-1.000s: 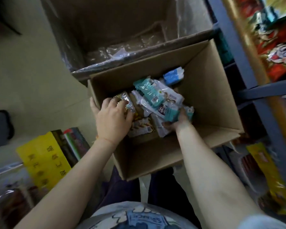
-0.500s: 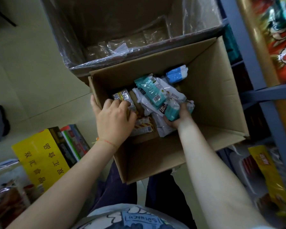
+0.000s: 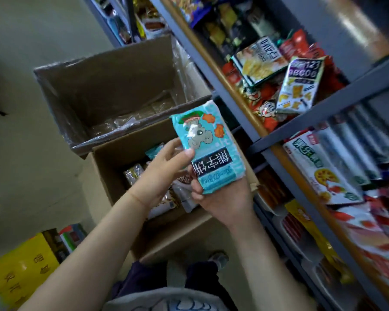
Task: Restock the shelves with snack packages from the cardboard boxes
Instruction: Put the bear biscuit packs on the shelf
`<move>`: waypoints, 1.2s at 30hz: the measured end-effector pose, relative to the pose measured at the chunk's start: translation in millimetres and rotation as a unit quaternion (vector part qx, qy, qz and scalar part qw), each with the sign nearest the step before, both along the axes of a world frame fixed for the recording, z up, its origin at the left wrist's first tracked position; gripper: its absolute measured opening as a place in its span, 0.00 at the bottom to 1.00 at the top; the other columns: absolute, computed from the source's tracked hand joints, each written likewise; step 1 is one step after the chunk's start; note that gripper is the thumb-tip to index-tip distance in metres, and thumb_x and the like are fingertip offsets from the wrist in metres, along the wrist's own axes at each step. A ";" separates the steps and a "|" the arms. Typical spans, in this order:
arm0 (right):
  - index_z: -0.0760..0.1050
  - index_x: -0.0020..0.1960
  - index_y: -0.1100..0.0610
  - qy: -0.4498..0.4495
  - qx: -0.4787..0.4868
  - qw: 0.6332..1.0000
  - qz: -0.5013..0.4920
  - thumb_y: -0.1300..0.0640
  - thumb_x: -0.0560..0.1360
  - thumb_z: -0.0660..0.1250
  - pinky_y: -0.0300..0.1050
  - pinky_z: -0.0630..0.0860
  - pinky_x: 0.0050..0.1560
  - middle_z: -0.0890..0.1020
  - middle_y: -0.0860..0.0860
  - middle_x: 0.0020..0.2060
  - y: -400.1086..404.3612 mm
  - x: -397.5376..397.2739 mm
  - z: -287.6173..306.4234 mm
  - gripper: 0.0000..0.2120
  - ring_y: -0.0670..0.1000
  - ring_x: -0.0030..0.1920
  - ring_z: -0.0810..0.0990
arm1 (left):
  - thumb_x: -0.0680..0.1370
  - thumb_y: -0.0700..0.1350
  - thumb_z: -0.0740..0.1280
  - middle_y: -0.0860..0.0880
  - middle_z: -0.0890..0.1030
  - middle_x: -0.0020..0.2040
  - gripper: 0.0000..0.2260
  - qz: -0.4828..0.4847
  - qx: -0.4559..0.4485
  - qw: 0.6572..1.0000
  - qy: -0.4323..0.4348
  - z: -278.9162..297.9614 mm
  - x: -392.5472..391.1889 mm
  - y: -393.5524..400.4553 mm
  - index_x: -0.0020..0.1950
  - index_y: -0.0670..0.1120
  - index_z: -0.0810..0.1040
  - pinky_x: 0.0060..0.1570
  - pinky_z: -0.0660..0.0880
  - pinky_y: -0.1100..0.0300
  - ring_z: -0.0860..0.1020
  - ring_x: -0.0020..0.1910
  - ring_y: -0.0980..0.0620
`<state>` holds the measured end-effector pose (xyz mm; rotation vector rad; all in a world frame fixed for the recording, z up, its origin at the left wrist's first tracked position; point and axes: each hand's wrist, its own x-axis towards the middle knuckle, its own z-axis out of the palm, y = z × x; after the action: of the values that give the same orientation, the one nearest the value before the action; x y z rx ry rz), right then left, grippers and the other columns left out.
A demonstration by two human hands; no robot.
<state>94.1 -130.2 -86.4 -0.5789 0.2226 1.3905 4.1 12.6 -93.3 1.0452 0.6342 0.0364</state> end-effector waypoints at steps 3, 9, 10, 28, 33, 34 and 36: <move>0.81 0.57 0.56 -0.040 0.010 0.999 -0.021 0.38 0.76 0.54 0.44 0.71 0.36 0.80 0.57 0.46 -18.6 8.1 33.6 0.27 0.57 0.37 0.78 | 0.74 0.52 0.72 0.39 0.80 0.66 0.30 0.006 -0.016 0.996 -0.083 32.5 23.0 -24.1 0.73 0.40 0.71 0.65 0.75 0.43 0.79 0.65 0.39; 0.73 0.70 0.51 -0.184 -0.068 0.971 -0.133 0.24 0.69 0.55 0.46 0.76 0.44 0.83 0.56 0.60 -75.4 25.0 86.7 0.41 0.55 0.50 0.82 | 0.74 0.38 0.69 0.41 0.83 0.61 0.22 -0.002 -0.005 0.992 -0.128 84.7 48.8 -67.6 0.68 0.37 0.74 0.52 0.80 0.57 0.83 0.59 0.44; 0.73 0.69 0.51 -0.250 -0.100 0.952 -0.143 0.28 0.70 0.61 0.45 0.78 0.45 0.83 0.54 0.60 -85.2 27.1 93.7 0.36 0.53 0.52 0.83 | 0.74 0.36 0.69 0.39 0.83 0.62 0.23 -0.027 0.003 0.990 -0.137 92.6 52.8 -73.6 0.68 0.36 0.73 0.54 0.81 0.55 0.82 0.60 0.42; 0.75 0.60 0.49 -0.617 -0.276 0.654 -0.340 0.60 0.76 0.72 0.37 0.79 0.49 0.84 0.46 0.54 -235.7 74.7 236.1 0.15 0.44 0.54 0.83 | 0.71 0.50 0.80 0.52 0.85 0.59 0.21 -0.259 0.304 0.879 -0.260 213.6 149.2 -175.4 0.63 0.52 0.81 0.59 0.79 0.42 0.83 0.58 0.49; 0.71 0.66 0.46 -0.641 -0.388 0.583 -0.315 0.53 0.80 0.67 0.34 0.76 0.47 0.80 0.47 0.57 -279.7 84.3 246.3 0.15 0.42 0.52 0.80 | 0.70 0.46 0.80 0.50 0.85 0.57 0.21 -0.185 0.281 0.892 -0.301 244.2 192.5 -218.1 0.62 0.47 0.81 0.55 0.81 0.41 0.84 0.57 0.48; 0.71 0.66 0.47 -0.639 -0.403 0.573 -0.318 0.53 0.80 0.67 0.33 0.75 0.45 0.80 0.46 0.56 -286.1 86.8 247.8 0.14 0.41 0.51 0.80 | 0.70 0.47 0.81 0.50 0.86 0.56 0.22 -0.174 0.288 0.890 -0.308 251.7 203.6 -229.4 0.62 0.46 0.81 0.53 0.82 0.42 0.84 0.56 0.49; 0.71 0.65 0.48 -0.637 -0.428 0.552 -0.327 0.54 0.81 0.66 0.32 0.74 0.44 0.79 0.46 0.57 -298.2 92.8 249.0 0.14 0.41 0.51 0.80 | 0.68 0.49 0.82 0.51 0.85 0.56 0.25 -0.169 0.324 0.878 -0.309 261.9 228.8 -251.9 0.62 0.47 0.79 0.52 0.83 0.46 0.84 0.55 0.53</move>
<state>186.9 -428.4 162.6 -1.9408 -0.1177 -0.2329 232.9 -239.4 168.6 1.6800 -0.1820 0.2827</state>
